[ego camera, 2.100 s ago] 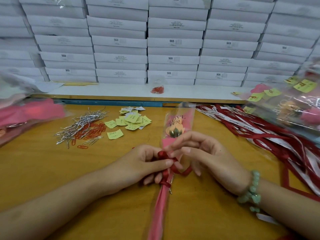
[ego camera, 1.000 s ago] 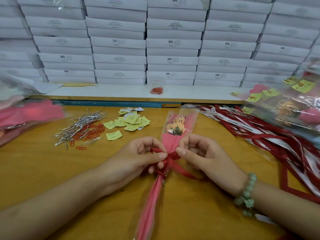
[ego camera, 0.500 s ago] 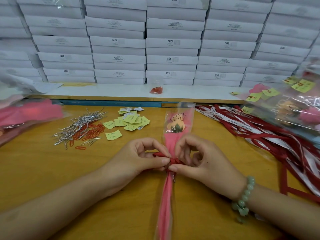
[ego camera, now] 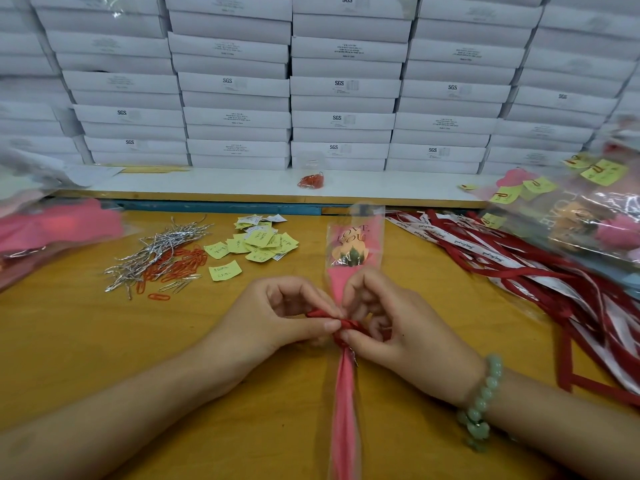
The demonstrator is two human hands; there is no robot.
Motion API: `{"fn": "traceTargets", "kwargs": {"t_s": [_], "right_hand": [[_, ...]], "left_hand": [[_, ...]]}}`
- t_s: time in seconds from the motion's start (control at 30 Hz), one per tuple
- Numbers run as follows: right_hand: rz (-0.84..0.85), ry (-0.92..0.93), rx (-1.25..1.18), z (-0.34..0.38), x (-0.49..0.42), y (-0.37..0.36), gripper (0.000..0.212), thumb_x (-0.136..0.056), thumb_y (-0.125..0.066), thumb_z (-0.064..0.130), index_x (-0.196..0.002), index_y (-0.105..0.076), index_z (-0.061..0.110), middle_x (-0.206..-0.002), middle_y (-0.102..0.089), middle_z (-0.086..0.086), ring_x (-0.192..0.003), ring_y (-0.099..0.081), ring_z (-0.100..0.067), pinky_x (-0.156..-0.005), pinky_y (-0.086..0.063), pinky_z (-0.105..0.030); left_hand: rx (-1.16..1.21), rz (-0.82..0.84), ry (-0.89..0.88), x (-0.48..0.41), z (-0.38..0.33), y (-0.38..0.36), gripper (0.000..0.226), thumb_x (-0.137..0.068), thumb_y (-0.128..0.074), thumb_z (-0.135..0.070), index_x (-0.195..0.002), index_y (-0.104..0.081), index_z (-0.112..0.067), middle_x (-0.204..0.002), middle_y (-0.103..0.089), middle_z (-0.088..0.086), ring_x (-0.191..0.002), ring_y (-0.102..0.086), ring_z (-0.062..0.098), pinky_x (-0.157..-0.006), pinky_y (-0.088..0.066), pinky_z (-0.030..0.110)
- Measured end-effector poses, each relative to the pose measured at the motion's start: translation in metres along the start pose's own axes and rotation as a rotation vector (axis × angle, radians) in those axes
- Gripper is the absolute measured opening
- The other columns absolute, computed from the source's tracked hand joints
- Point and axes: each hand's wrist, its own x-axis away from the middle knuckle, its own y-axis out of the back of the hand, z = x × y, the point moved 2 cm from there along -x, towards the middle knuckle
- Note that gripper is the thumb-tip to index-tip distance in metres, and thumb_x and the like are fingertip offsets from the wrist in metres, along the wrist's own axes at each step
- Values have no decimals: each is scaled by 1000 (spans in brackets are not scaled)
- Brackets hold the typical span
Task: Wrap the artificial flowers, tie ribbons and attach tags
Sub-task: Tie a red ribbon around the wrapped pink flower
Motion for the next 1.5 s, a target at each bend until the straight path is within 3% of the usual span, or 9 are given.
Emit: {"fn": "traceTargets", "kwargs": {"t_s": [0.13,0.23,0.4,0.57,0.7,0.83,1.03,1.27,1.5], "right_hand": [[13,10,69,2,0,-2,25,-85,-62,1,-97,-47,17,-77,-57,16,-49,-46,-3,-52,-33,-8],[11,4,71,4,-1,0,25,-85,-63,-3,-97,-48,13,-77,-61,10,-58,-54,6,-58,-36,-4],[-27,-91,-64,-2,-2,4,21,-82,-72,4,-89,-58,18,-76,-61,11,-63,-53,4,-56,-41,-13],[-1,-176,-247,-6,-3,7,22,-74,-79,2,-82,-61,13,-76,-62,7,-73,-58,-8,-66,-49,-31],[44,-203,-375,-8,-2,11,21,-78,-76,1,-88,-61,11,-82,-64,4,-77,-62,-10,-72,-53,-24],[11,-228,-483,-12,-3,15,7,-87,-66,6,-92,-61,9,-83,-67,-1,-67,-63,-11,-63,-53,-22],[-7,-252,-437,-21,-6,18,23,-70,-75,19,-87,-61,11,-76,-65,-2,-65,-60,-8,-52,-49,-19],[-10,-235,-439,-22,-7,24,19,-78,-66,25,-86,-61,9,-72,-67,-2,-66,-63,-9,-52,-53,-22],[-145,-199,-243,-24,-8,38,24,-96,-51,22,-79,-61,9,-65,-64,0,-61,-59,-10,-42,-44,-21]], "left_hand": [[-53,-3,-38,0,-2,-2,10,-65,-80,-8,-71,-76,-16,-85,-74,7,-81,-70,15,-73,-55,21],[-64,-9,-35,0,-1,-1,9,-64,-80,-8,-71,-76,-11,-85,-74,6,-82,-70,13,-73,-54,19],[-134,-33,-46,0,-2,0,9,-62,-81,-15,-70,-77,-16,-86,-73,3,-81,-68,11,-75,-55,22],[-213,-45,-57,0,-3,-1,10,-60,-81,-18,-69,-77,-17,-87,-73,4,-81,-68,12,-80,-53,39],[-220,-68,-54,-1,-4,1,10,-60,-80,-16,-68,-76,-12,-86,-73,4,-81,-68,13,-81,-54,39],[-246,-54,-41,-1,-3,4,11,-60,-80,-17,-70,-76,-14,-87,-73,1,-79,-67,12,-79,-54,38],[-270,-9,-59,-3,-2,5,8,-62,-81,-17,-68,-78,-20,-88,-72,-1,-75,-64,5,-70,-51,24],[-262,17,-72,-2,-4,4,7,-62,-81,-18,-67,-78,-20,-91,-70,-4,-76,-63,4,-69,-51,18],[-267,19,-59,-2,0,5,7,-63,-82,-20,-68,-78,-22,-96,-66,-6,-83,-61,34,-73,-54,25]]}}
